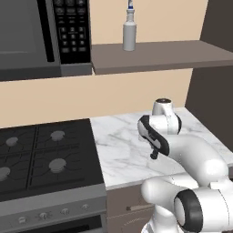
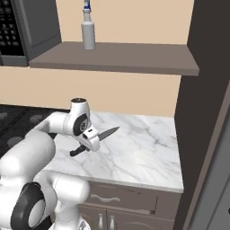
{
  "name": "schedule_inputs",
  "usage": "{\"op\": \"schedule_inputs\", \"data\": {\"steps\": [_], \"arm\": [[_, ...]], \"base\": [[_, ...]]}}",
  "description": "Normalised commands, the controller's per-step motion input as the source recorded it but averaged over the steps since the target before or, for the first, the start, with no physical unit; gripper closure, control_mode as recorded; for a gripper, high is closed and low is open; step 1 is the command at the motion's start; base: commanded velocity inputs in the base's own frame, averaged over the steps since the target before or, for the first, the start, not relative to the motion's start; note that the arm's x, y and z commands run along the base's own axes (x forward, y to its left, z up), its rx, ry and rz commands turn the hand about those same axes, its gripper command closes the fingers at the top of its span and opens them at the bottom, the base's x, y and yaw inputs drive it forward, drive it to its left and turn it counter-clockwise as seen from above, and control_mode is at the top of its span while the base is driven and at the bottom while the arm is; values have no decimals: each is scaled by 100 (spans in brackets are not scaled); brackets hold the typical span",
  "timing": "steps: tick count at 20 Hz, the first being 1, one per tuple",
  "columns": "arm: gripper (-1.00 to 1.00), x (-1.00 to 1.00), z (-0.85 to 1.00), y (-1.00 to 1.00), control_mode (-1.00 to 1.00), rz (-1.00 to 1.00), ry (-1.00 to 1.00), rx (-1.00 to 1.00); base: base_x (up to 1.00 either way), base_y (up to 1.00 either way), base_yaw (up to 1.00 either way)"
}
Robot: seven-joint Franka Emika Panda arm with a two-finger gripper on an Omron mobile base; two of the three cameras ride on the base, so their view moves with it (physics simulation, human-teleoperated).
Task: Move the cutting board and knife to the sink. Then move spray from the shelves to the counter.
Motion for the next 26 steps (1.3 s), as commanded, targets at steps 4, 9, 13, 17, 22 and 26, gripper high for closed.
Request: {"op": "schedule_inputs", "data": {"steps": [4, 9, 13, 17, 22, 26], "arm": [[100, -66, 100, 0, -100, -3, 0, 0], [100, -67, 100, 0, -100, 0, 0, 0], [100, -54, 100, 6, -100, 0, 0, -4], [100, -39, 96, 0, -100, 0, 2, -4], [100, -32, 46, 0, -100, 0, 5, -3], [100, -17, 6, 0, -100, 0, 0, 0]], "base": [[0, 0, 0], [0, 0, 0], [0, 0, 0], [0, 0, 0], [0, 0, 0], [0, 0, 0]]}}
